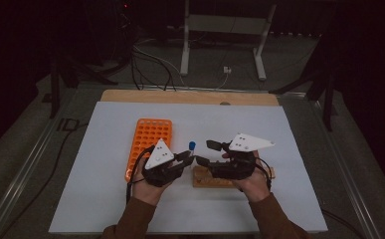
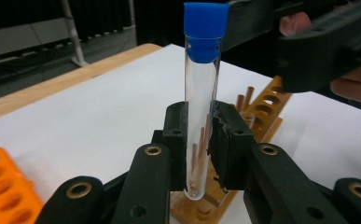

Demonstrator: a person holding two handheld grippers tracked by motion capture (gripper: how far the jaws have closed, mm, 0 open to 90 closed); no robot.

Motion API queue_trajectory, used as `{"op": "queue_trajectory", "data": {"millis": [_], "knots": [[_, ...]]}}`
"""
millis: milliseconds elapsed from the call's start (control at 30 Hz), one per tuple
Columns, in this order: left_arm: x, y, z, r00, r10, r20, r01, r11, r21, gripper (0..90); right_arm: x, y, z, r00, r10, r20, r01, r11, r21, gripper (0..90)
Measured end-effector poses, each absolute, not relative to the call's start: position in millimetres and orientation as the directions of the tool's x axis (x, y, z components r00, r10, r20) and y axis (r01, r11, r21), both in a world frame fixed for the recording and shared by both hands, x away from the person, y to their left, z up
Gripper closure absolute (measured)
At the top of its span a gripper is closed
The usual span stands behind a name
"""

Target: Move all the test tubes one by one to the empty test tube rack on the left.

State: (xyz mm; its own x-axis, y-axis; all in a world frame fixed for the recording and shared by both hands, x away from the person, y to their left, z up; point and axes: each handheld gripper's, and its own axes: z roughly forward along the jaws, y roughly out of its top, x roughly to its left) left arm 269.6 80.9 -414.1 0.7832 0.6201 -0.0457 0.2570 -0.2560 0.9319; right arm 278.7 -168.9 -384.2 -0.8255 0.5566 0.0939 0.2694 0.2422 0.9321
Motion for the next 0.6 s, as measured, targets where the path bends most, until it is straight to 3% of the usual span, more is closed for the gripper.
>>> {"op": "queue_trajectory", "data": {"millis": [200,600], "knots": [[271,101,-409,0.755,0.654,-0.05,0.258,-0.226,0.939,77.5,281,-185,-392,-0.792,0.599,0.116,0.302,0.22,0.928,15.6],[272,152,-408,0.666,0.743,-0.069,0.27,-0.153,0.951,77.4,282,-210,-404,-0.738,0.665,0.111,0.332,0.215,0.918,7.5]]}}
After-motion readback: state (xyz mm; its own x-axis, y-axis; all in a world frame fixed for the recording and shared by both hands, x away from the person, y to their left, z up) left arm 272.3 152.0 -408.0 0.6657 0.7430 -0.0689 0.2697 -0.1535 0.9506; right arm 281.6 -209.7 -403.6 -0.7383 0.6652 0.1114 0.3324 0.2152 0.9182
